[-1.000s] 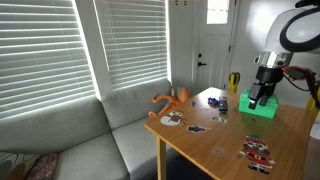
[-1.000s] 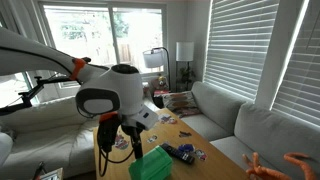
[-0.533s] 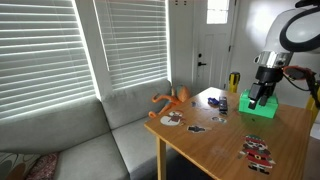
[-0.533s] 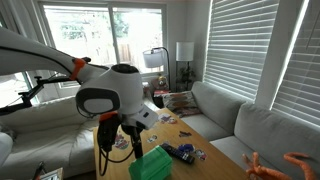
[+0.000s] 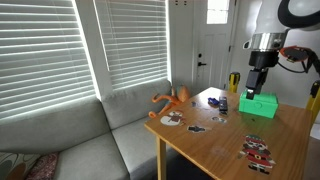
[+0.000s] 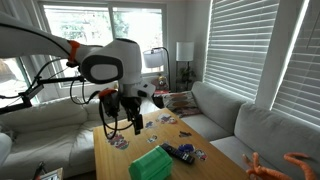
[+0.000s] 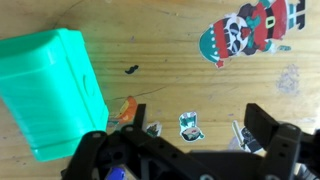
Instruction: Open the green container
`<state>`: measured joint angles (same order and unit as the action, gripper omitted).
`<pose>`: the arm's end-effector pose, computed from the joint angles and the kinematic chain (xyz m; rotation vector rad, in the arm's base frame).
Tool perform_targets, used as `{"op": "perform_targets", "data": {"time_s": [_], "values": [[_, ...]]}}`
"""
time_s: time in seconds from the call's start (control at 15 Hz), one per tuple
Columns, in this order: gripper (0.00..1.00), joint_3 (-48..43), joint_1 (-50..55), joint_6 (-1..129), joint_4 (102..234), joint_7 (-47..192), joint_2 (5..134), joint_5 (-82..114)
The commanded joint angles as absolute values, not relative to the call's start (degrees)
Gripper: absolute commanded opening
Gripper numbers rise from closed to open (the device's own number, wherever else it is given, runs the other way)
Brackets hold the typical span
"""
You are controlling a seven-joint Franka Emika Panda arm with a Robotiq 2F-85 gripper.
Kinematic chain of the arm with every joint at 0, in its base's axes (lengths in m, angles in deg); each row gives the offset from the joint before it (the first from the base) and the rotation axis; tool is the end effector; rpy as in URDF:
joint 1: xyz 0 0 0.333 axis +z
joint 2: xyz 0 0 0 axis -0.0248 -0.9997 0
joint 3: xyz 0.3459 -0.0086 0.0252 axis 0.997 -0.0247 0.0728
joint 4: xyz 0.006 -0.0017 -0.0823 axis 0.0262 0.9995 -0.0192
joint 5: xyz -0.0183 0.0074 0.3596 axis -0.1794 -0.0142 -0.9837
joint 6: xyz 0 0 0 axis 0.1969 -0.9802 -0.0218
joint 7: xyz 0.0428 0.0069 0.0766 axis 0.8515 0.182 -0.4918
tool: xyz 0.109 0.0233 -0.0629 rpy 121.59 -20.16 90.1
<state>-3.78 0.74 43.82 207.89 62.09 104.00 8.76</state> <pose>0.4115 -0.0366 0.4925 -3.0474 0.0289 -0.0240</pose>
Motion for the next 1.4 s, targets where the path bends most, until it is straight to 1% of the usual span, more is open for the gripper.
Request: {"op": "perform_targets", "data": {"time_s": [0.0, 0.13, 0.2, 0.27, 0.73, 1.13, 1.33], "values": [[1.0, -3.66, -0.01, 33.48, 199.76, 55.49, 102.56, 15.42], [1.0, -4.22, -0.75, 31.96, 197.73, 51.3, 102.36, 20.71], [1.0, -4.67, -1.25, 33.89, 197.78, 49.27, 102.5, 23.28], [1.0, -4.02, -0.43, 34.55, 199.99, 53.56, 103.73, 19.43], [1.0, -4.27, -0.89, 34.84, 199.62, 53.02, 103.2, 20.53], [1.0, -7.76, -3.35, 34.48, 199.23, 49.71, 103.51, 21.09], [1.0, -9.79, -4.3, 35.61, 201.43, 47.05, 104.58, 20.15]]}}
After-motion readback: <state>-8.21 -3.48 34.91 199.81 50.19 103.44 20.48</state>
